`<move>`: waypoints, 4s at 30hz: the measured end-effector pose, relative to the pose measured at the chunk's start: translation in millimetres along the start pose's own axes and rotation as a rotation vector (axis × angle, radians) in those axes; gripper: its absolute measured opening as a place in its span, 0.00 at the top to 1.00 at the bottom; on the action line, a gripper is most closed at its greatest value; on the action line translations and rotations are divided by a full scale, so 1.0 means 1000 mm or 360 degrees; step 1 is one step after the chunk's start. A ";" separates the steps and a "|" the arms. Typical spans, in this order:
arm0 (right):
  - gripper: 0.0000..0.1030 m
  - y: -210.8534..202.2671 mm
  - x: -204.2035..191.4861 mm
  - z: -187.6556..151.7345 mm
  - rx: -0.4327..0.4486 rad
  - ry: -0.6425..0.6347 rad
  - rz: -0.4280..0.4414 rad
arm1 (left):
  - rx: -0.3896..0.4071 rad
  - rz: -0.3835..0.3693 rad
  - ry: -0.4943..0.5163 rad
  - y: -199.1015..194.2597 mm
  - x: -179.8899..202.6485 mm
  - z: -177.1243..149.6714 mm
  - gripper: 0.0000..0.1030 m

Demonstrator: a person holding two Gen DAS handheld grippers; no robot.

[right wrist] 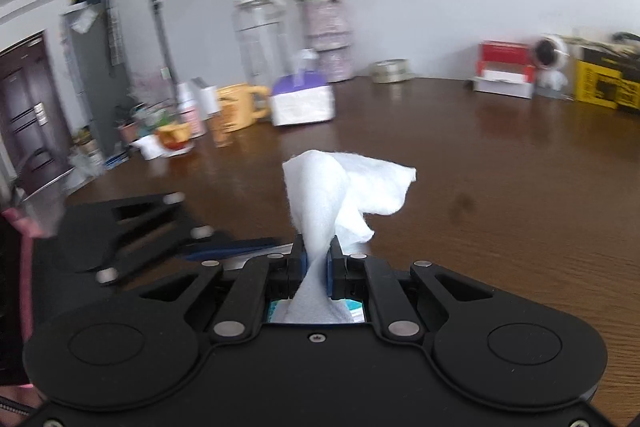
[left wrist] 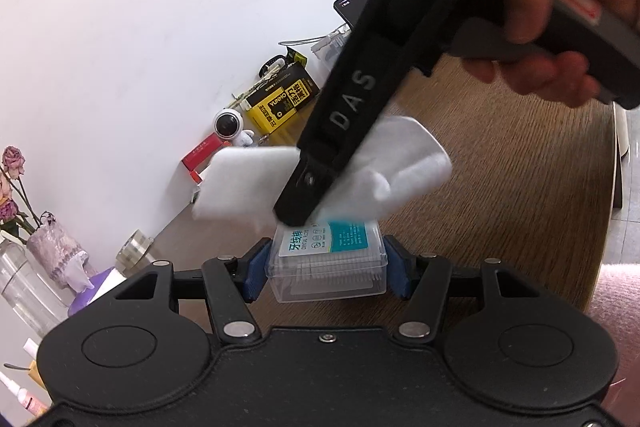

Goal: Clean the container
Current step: 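Rub the wipe across the floss box lid with the right gripper, then wipe the floss box lid back and forth with the right gripper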

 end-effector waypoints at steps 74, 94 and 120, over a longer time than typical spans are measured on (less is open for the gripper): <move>0.91 -0.001 0.012 0.005 -0.0020 0.0029 -0.0091 | 0.0017 0.0002 0.0036 -0.003 0.023 0.008 0.43; 0.91 -0.016 -0.016 -0.017 -0.0109 -0.0046 0.0096 | 0.0020 0.0003 0.0038 0.001 0.016 0.000 0.43; 0.91 0.001 0.020 0.004 0.0002 0.0084 -0.0028 | 0.0019 0.0003 0.0035 0.015 0.019 -0.003 0.43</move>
Point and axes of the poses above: each gripper's, at about its wrist camera, not at the fingertips, and y roughly the way its jaws point, x to its right, z to its top, the point moved 4 cm from there along y, roughly the way its jaws point, and after that the axes turned 9 degrees about y, right-handed, at the moved point
